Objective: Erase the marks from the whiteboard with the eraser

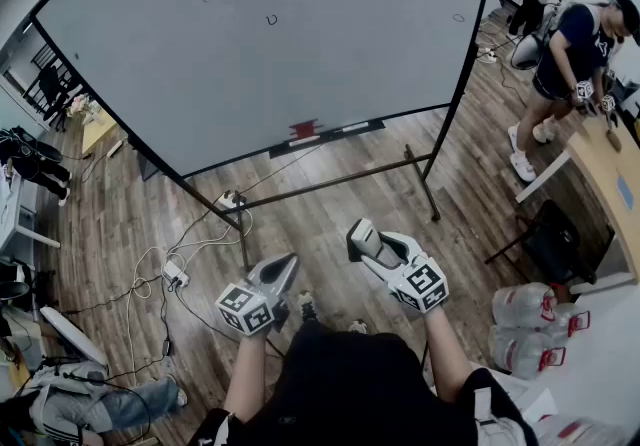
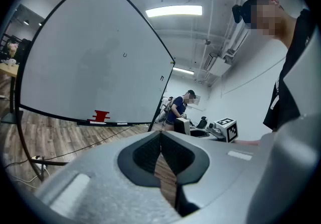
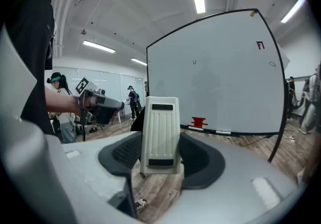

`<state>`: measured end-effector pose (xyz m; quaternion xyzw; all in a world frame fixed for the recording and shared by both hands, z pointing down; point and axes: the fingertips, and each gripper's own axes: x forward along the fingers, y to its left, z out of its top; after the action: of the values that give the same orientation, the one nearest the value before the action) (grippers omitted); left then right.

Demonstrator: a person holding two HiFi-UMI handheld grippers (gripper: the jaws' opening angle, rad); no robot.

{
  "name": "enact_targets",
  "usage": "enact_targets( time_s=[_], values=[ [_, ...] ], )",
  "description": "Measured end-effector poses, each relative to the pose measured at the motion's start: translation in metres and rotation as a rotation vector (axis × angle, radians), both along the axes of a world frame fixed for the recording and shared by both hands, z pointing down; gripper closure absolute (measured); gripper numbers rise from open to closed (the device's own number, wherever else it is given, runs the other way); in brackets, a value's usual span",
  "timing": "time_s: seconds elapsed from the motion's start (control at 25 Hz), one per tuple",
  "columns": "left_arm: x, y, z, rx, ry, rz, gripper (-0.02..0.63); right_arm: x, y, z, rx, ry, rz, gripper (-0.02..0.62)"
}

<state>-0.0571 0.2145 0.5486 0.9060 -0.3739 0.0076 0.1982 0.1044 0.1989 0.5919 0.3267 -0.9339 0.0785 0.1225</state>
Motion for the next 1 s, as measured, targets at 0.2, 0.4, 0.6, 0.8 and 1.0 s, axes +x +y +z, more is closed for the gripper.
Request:
enact_targets(
  time_s=[0.2, 0.4, 0.6, 0.8, 1.0],
  values=[
    [-0.009, -0.001, -0.001, 0.003, 0.0, -0.002, 0.594, -0.01, -0.001, -0.001, 0.002, 0.003, -0.005, 0.356],
    [-0.014, -0.002, 0.001, -0.003, 0.003, -0.006, 0.595, -0.015, -0.003, 0.002, -0.007, 0.014, -0.013, 0.356],
    [-0.021, -0.007, 0.004, -0.01, 0.011, -0.012, 0.595, -0.022, -0.007, 0.004, -0.014, 0.026, -0.026, 0.356],
    [-0.031, -0.014, 0.005, -0.012, 0.021, -0.012, 0.594, -0.034, -0.015, 0.003, -0.022, 0.024, -0.033, 0.356],
    [-0.053, -0.027, 0.006, -0.016, 0.031, -0.024, 0.595, -0.054, -0.029, 0.002, -0.027, 0.029, -0.036, 0.356]
  ],
)
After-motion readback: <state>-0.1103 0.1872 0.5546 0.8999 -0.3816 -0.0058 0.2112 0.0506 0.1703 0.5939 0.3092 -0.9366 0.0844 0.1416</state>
